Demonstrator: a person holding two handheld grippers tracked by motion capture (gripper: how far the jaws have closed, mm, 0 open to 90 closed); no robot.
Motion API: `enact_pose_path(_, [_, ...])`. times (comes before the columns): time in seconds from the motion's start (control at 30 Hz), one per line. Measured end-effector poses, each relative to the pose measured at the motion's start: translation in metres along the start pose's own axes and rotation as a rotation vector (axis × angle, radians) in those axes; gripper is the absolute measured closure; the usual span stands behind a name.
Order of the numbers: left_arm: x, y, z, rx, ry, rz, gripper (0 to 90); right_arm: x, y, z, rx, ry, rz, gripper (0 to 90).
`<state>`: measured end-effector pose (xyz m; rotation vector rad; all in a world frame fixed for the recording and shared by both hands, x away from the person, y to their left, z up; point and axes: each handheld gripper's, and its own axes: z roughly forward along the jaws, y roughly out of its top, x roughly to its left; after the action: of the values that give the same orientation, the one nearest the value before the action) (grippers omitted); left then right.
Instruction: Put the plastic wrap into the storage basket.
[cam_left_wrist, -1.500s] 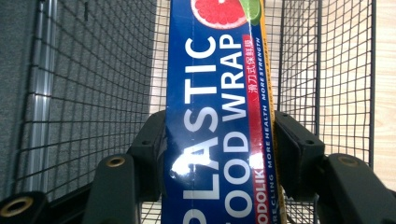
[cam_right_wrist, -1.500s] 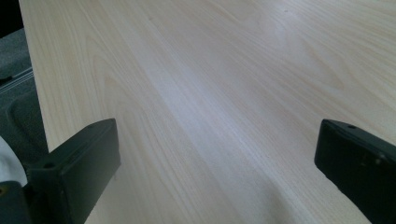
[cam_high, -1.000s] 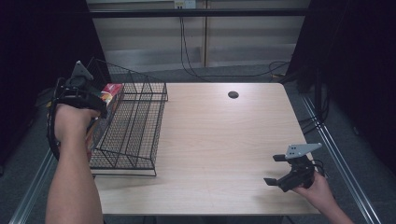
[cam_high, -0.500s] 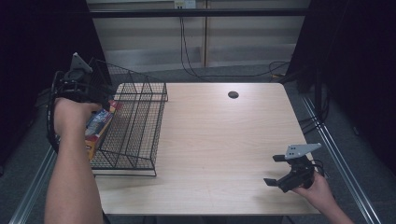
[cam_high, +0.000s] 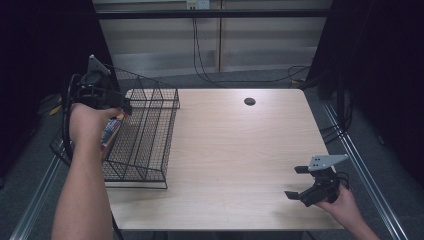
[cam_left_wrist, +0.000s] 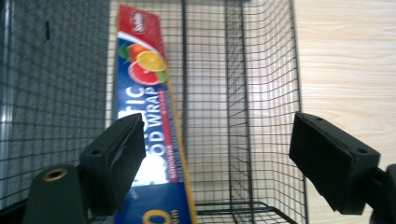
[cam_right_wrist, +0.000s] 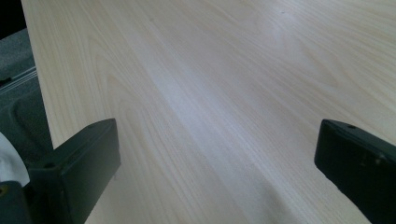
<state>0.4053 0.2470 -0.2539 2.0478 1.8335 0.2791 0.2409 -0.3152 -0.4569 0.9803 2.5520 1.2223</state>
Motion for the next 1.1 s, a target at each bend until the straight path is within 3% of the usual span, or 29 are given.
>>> enact_pose_path(0.17, [-0.015,0.002,0.0,-0.021,-0.047,0.045,15.2,0.0,0.001,0.0,0.005,0.005,0.006,0.0])
enact_pose_path(0.4, [-0.027,0.002,0.002,-0.051,-0.066,0.067,13.5,0.0,0.0,0.0,-0.002,-0.003,0.001,0.0])
enact_pose_path(0.63, [-0.048,0.003,0.008,-0.082,-0.111,0.121,12.8,0.001,0.0,-0.001,-0.003,-0.005,-0.002,0.0])
enact_pose_path(1.1, [-0.081,0.0,0.026,-0.085,-0.153,0.192,11.5,0.001,0.0,0.0,-0.001,0.0,0.0,0.0])
